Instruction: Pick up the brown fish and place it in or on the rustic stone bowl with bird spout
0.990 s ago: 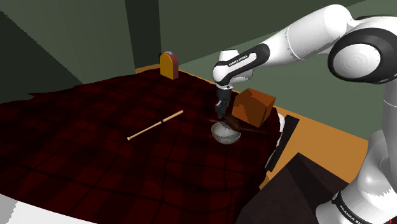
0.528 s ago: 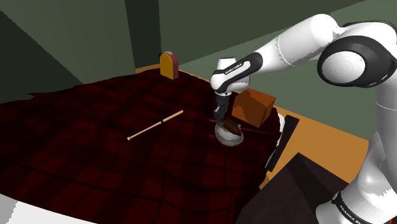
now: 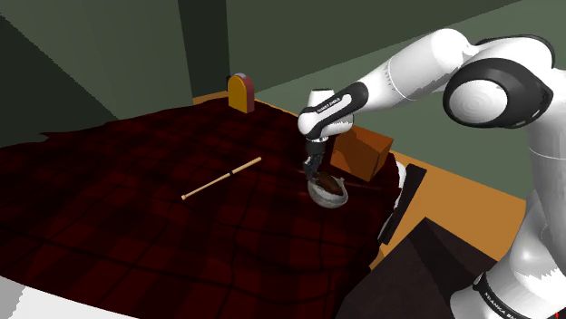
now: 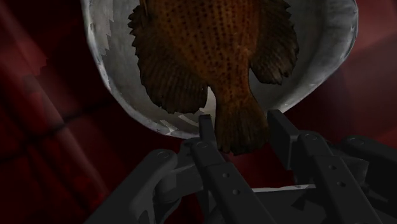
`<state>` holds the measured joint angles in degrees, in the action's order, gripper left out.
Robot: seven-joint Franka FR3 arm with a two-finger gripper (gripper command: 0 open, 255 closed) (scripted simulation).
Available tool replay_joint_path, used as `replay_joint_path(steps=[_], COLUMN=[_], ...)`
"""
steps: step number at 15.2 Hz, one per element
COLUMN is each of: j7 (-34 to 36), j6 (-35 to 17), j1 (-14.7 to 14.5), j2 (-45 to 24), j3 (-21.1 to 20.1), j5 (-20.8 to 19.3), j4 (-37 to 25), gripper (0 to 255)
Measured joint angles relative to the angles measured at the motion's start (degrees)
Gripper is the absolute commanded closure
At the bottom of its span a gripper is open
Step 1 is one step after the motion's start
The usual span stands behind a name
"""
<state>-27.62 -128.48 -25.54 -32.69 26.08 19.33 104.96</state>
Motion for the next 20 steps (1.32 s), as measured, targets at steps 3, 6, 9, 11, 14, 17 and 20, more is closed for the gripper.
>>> replay_joint_path(steps=[3, 6, 9, 11, 14, 17, 20], j7=[0.0, 0.0, 0.0, 0.3, 1.2, 1.5, 1.5], j6=[0.0, -0.2, -0.2, 0.8, 4.3, 5.4, 5.6], j1=[0.0, 0.0, 0.0, -0.2, -0.6, -0.8, -0.8], j2=[0.0, -0.1, -0.2, 0.5, 2.6, 3.6, 3.7], j3=[0.0, 0.0, 0.0, 0.3, 1.2, 1.6, 1.7], j5=[0.0, 0.0, 0.0, -0.4, -1.8, -2.4, -2.5], j4=[0.0, 0.5, 0.6, 0.3, -1.4, -1.6, -1.6], gripper=[255, 0, 0, 0, 0, 0, 0])
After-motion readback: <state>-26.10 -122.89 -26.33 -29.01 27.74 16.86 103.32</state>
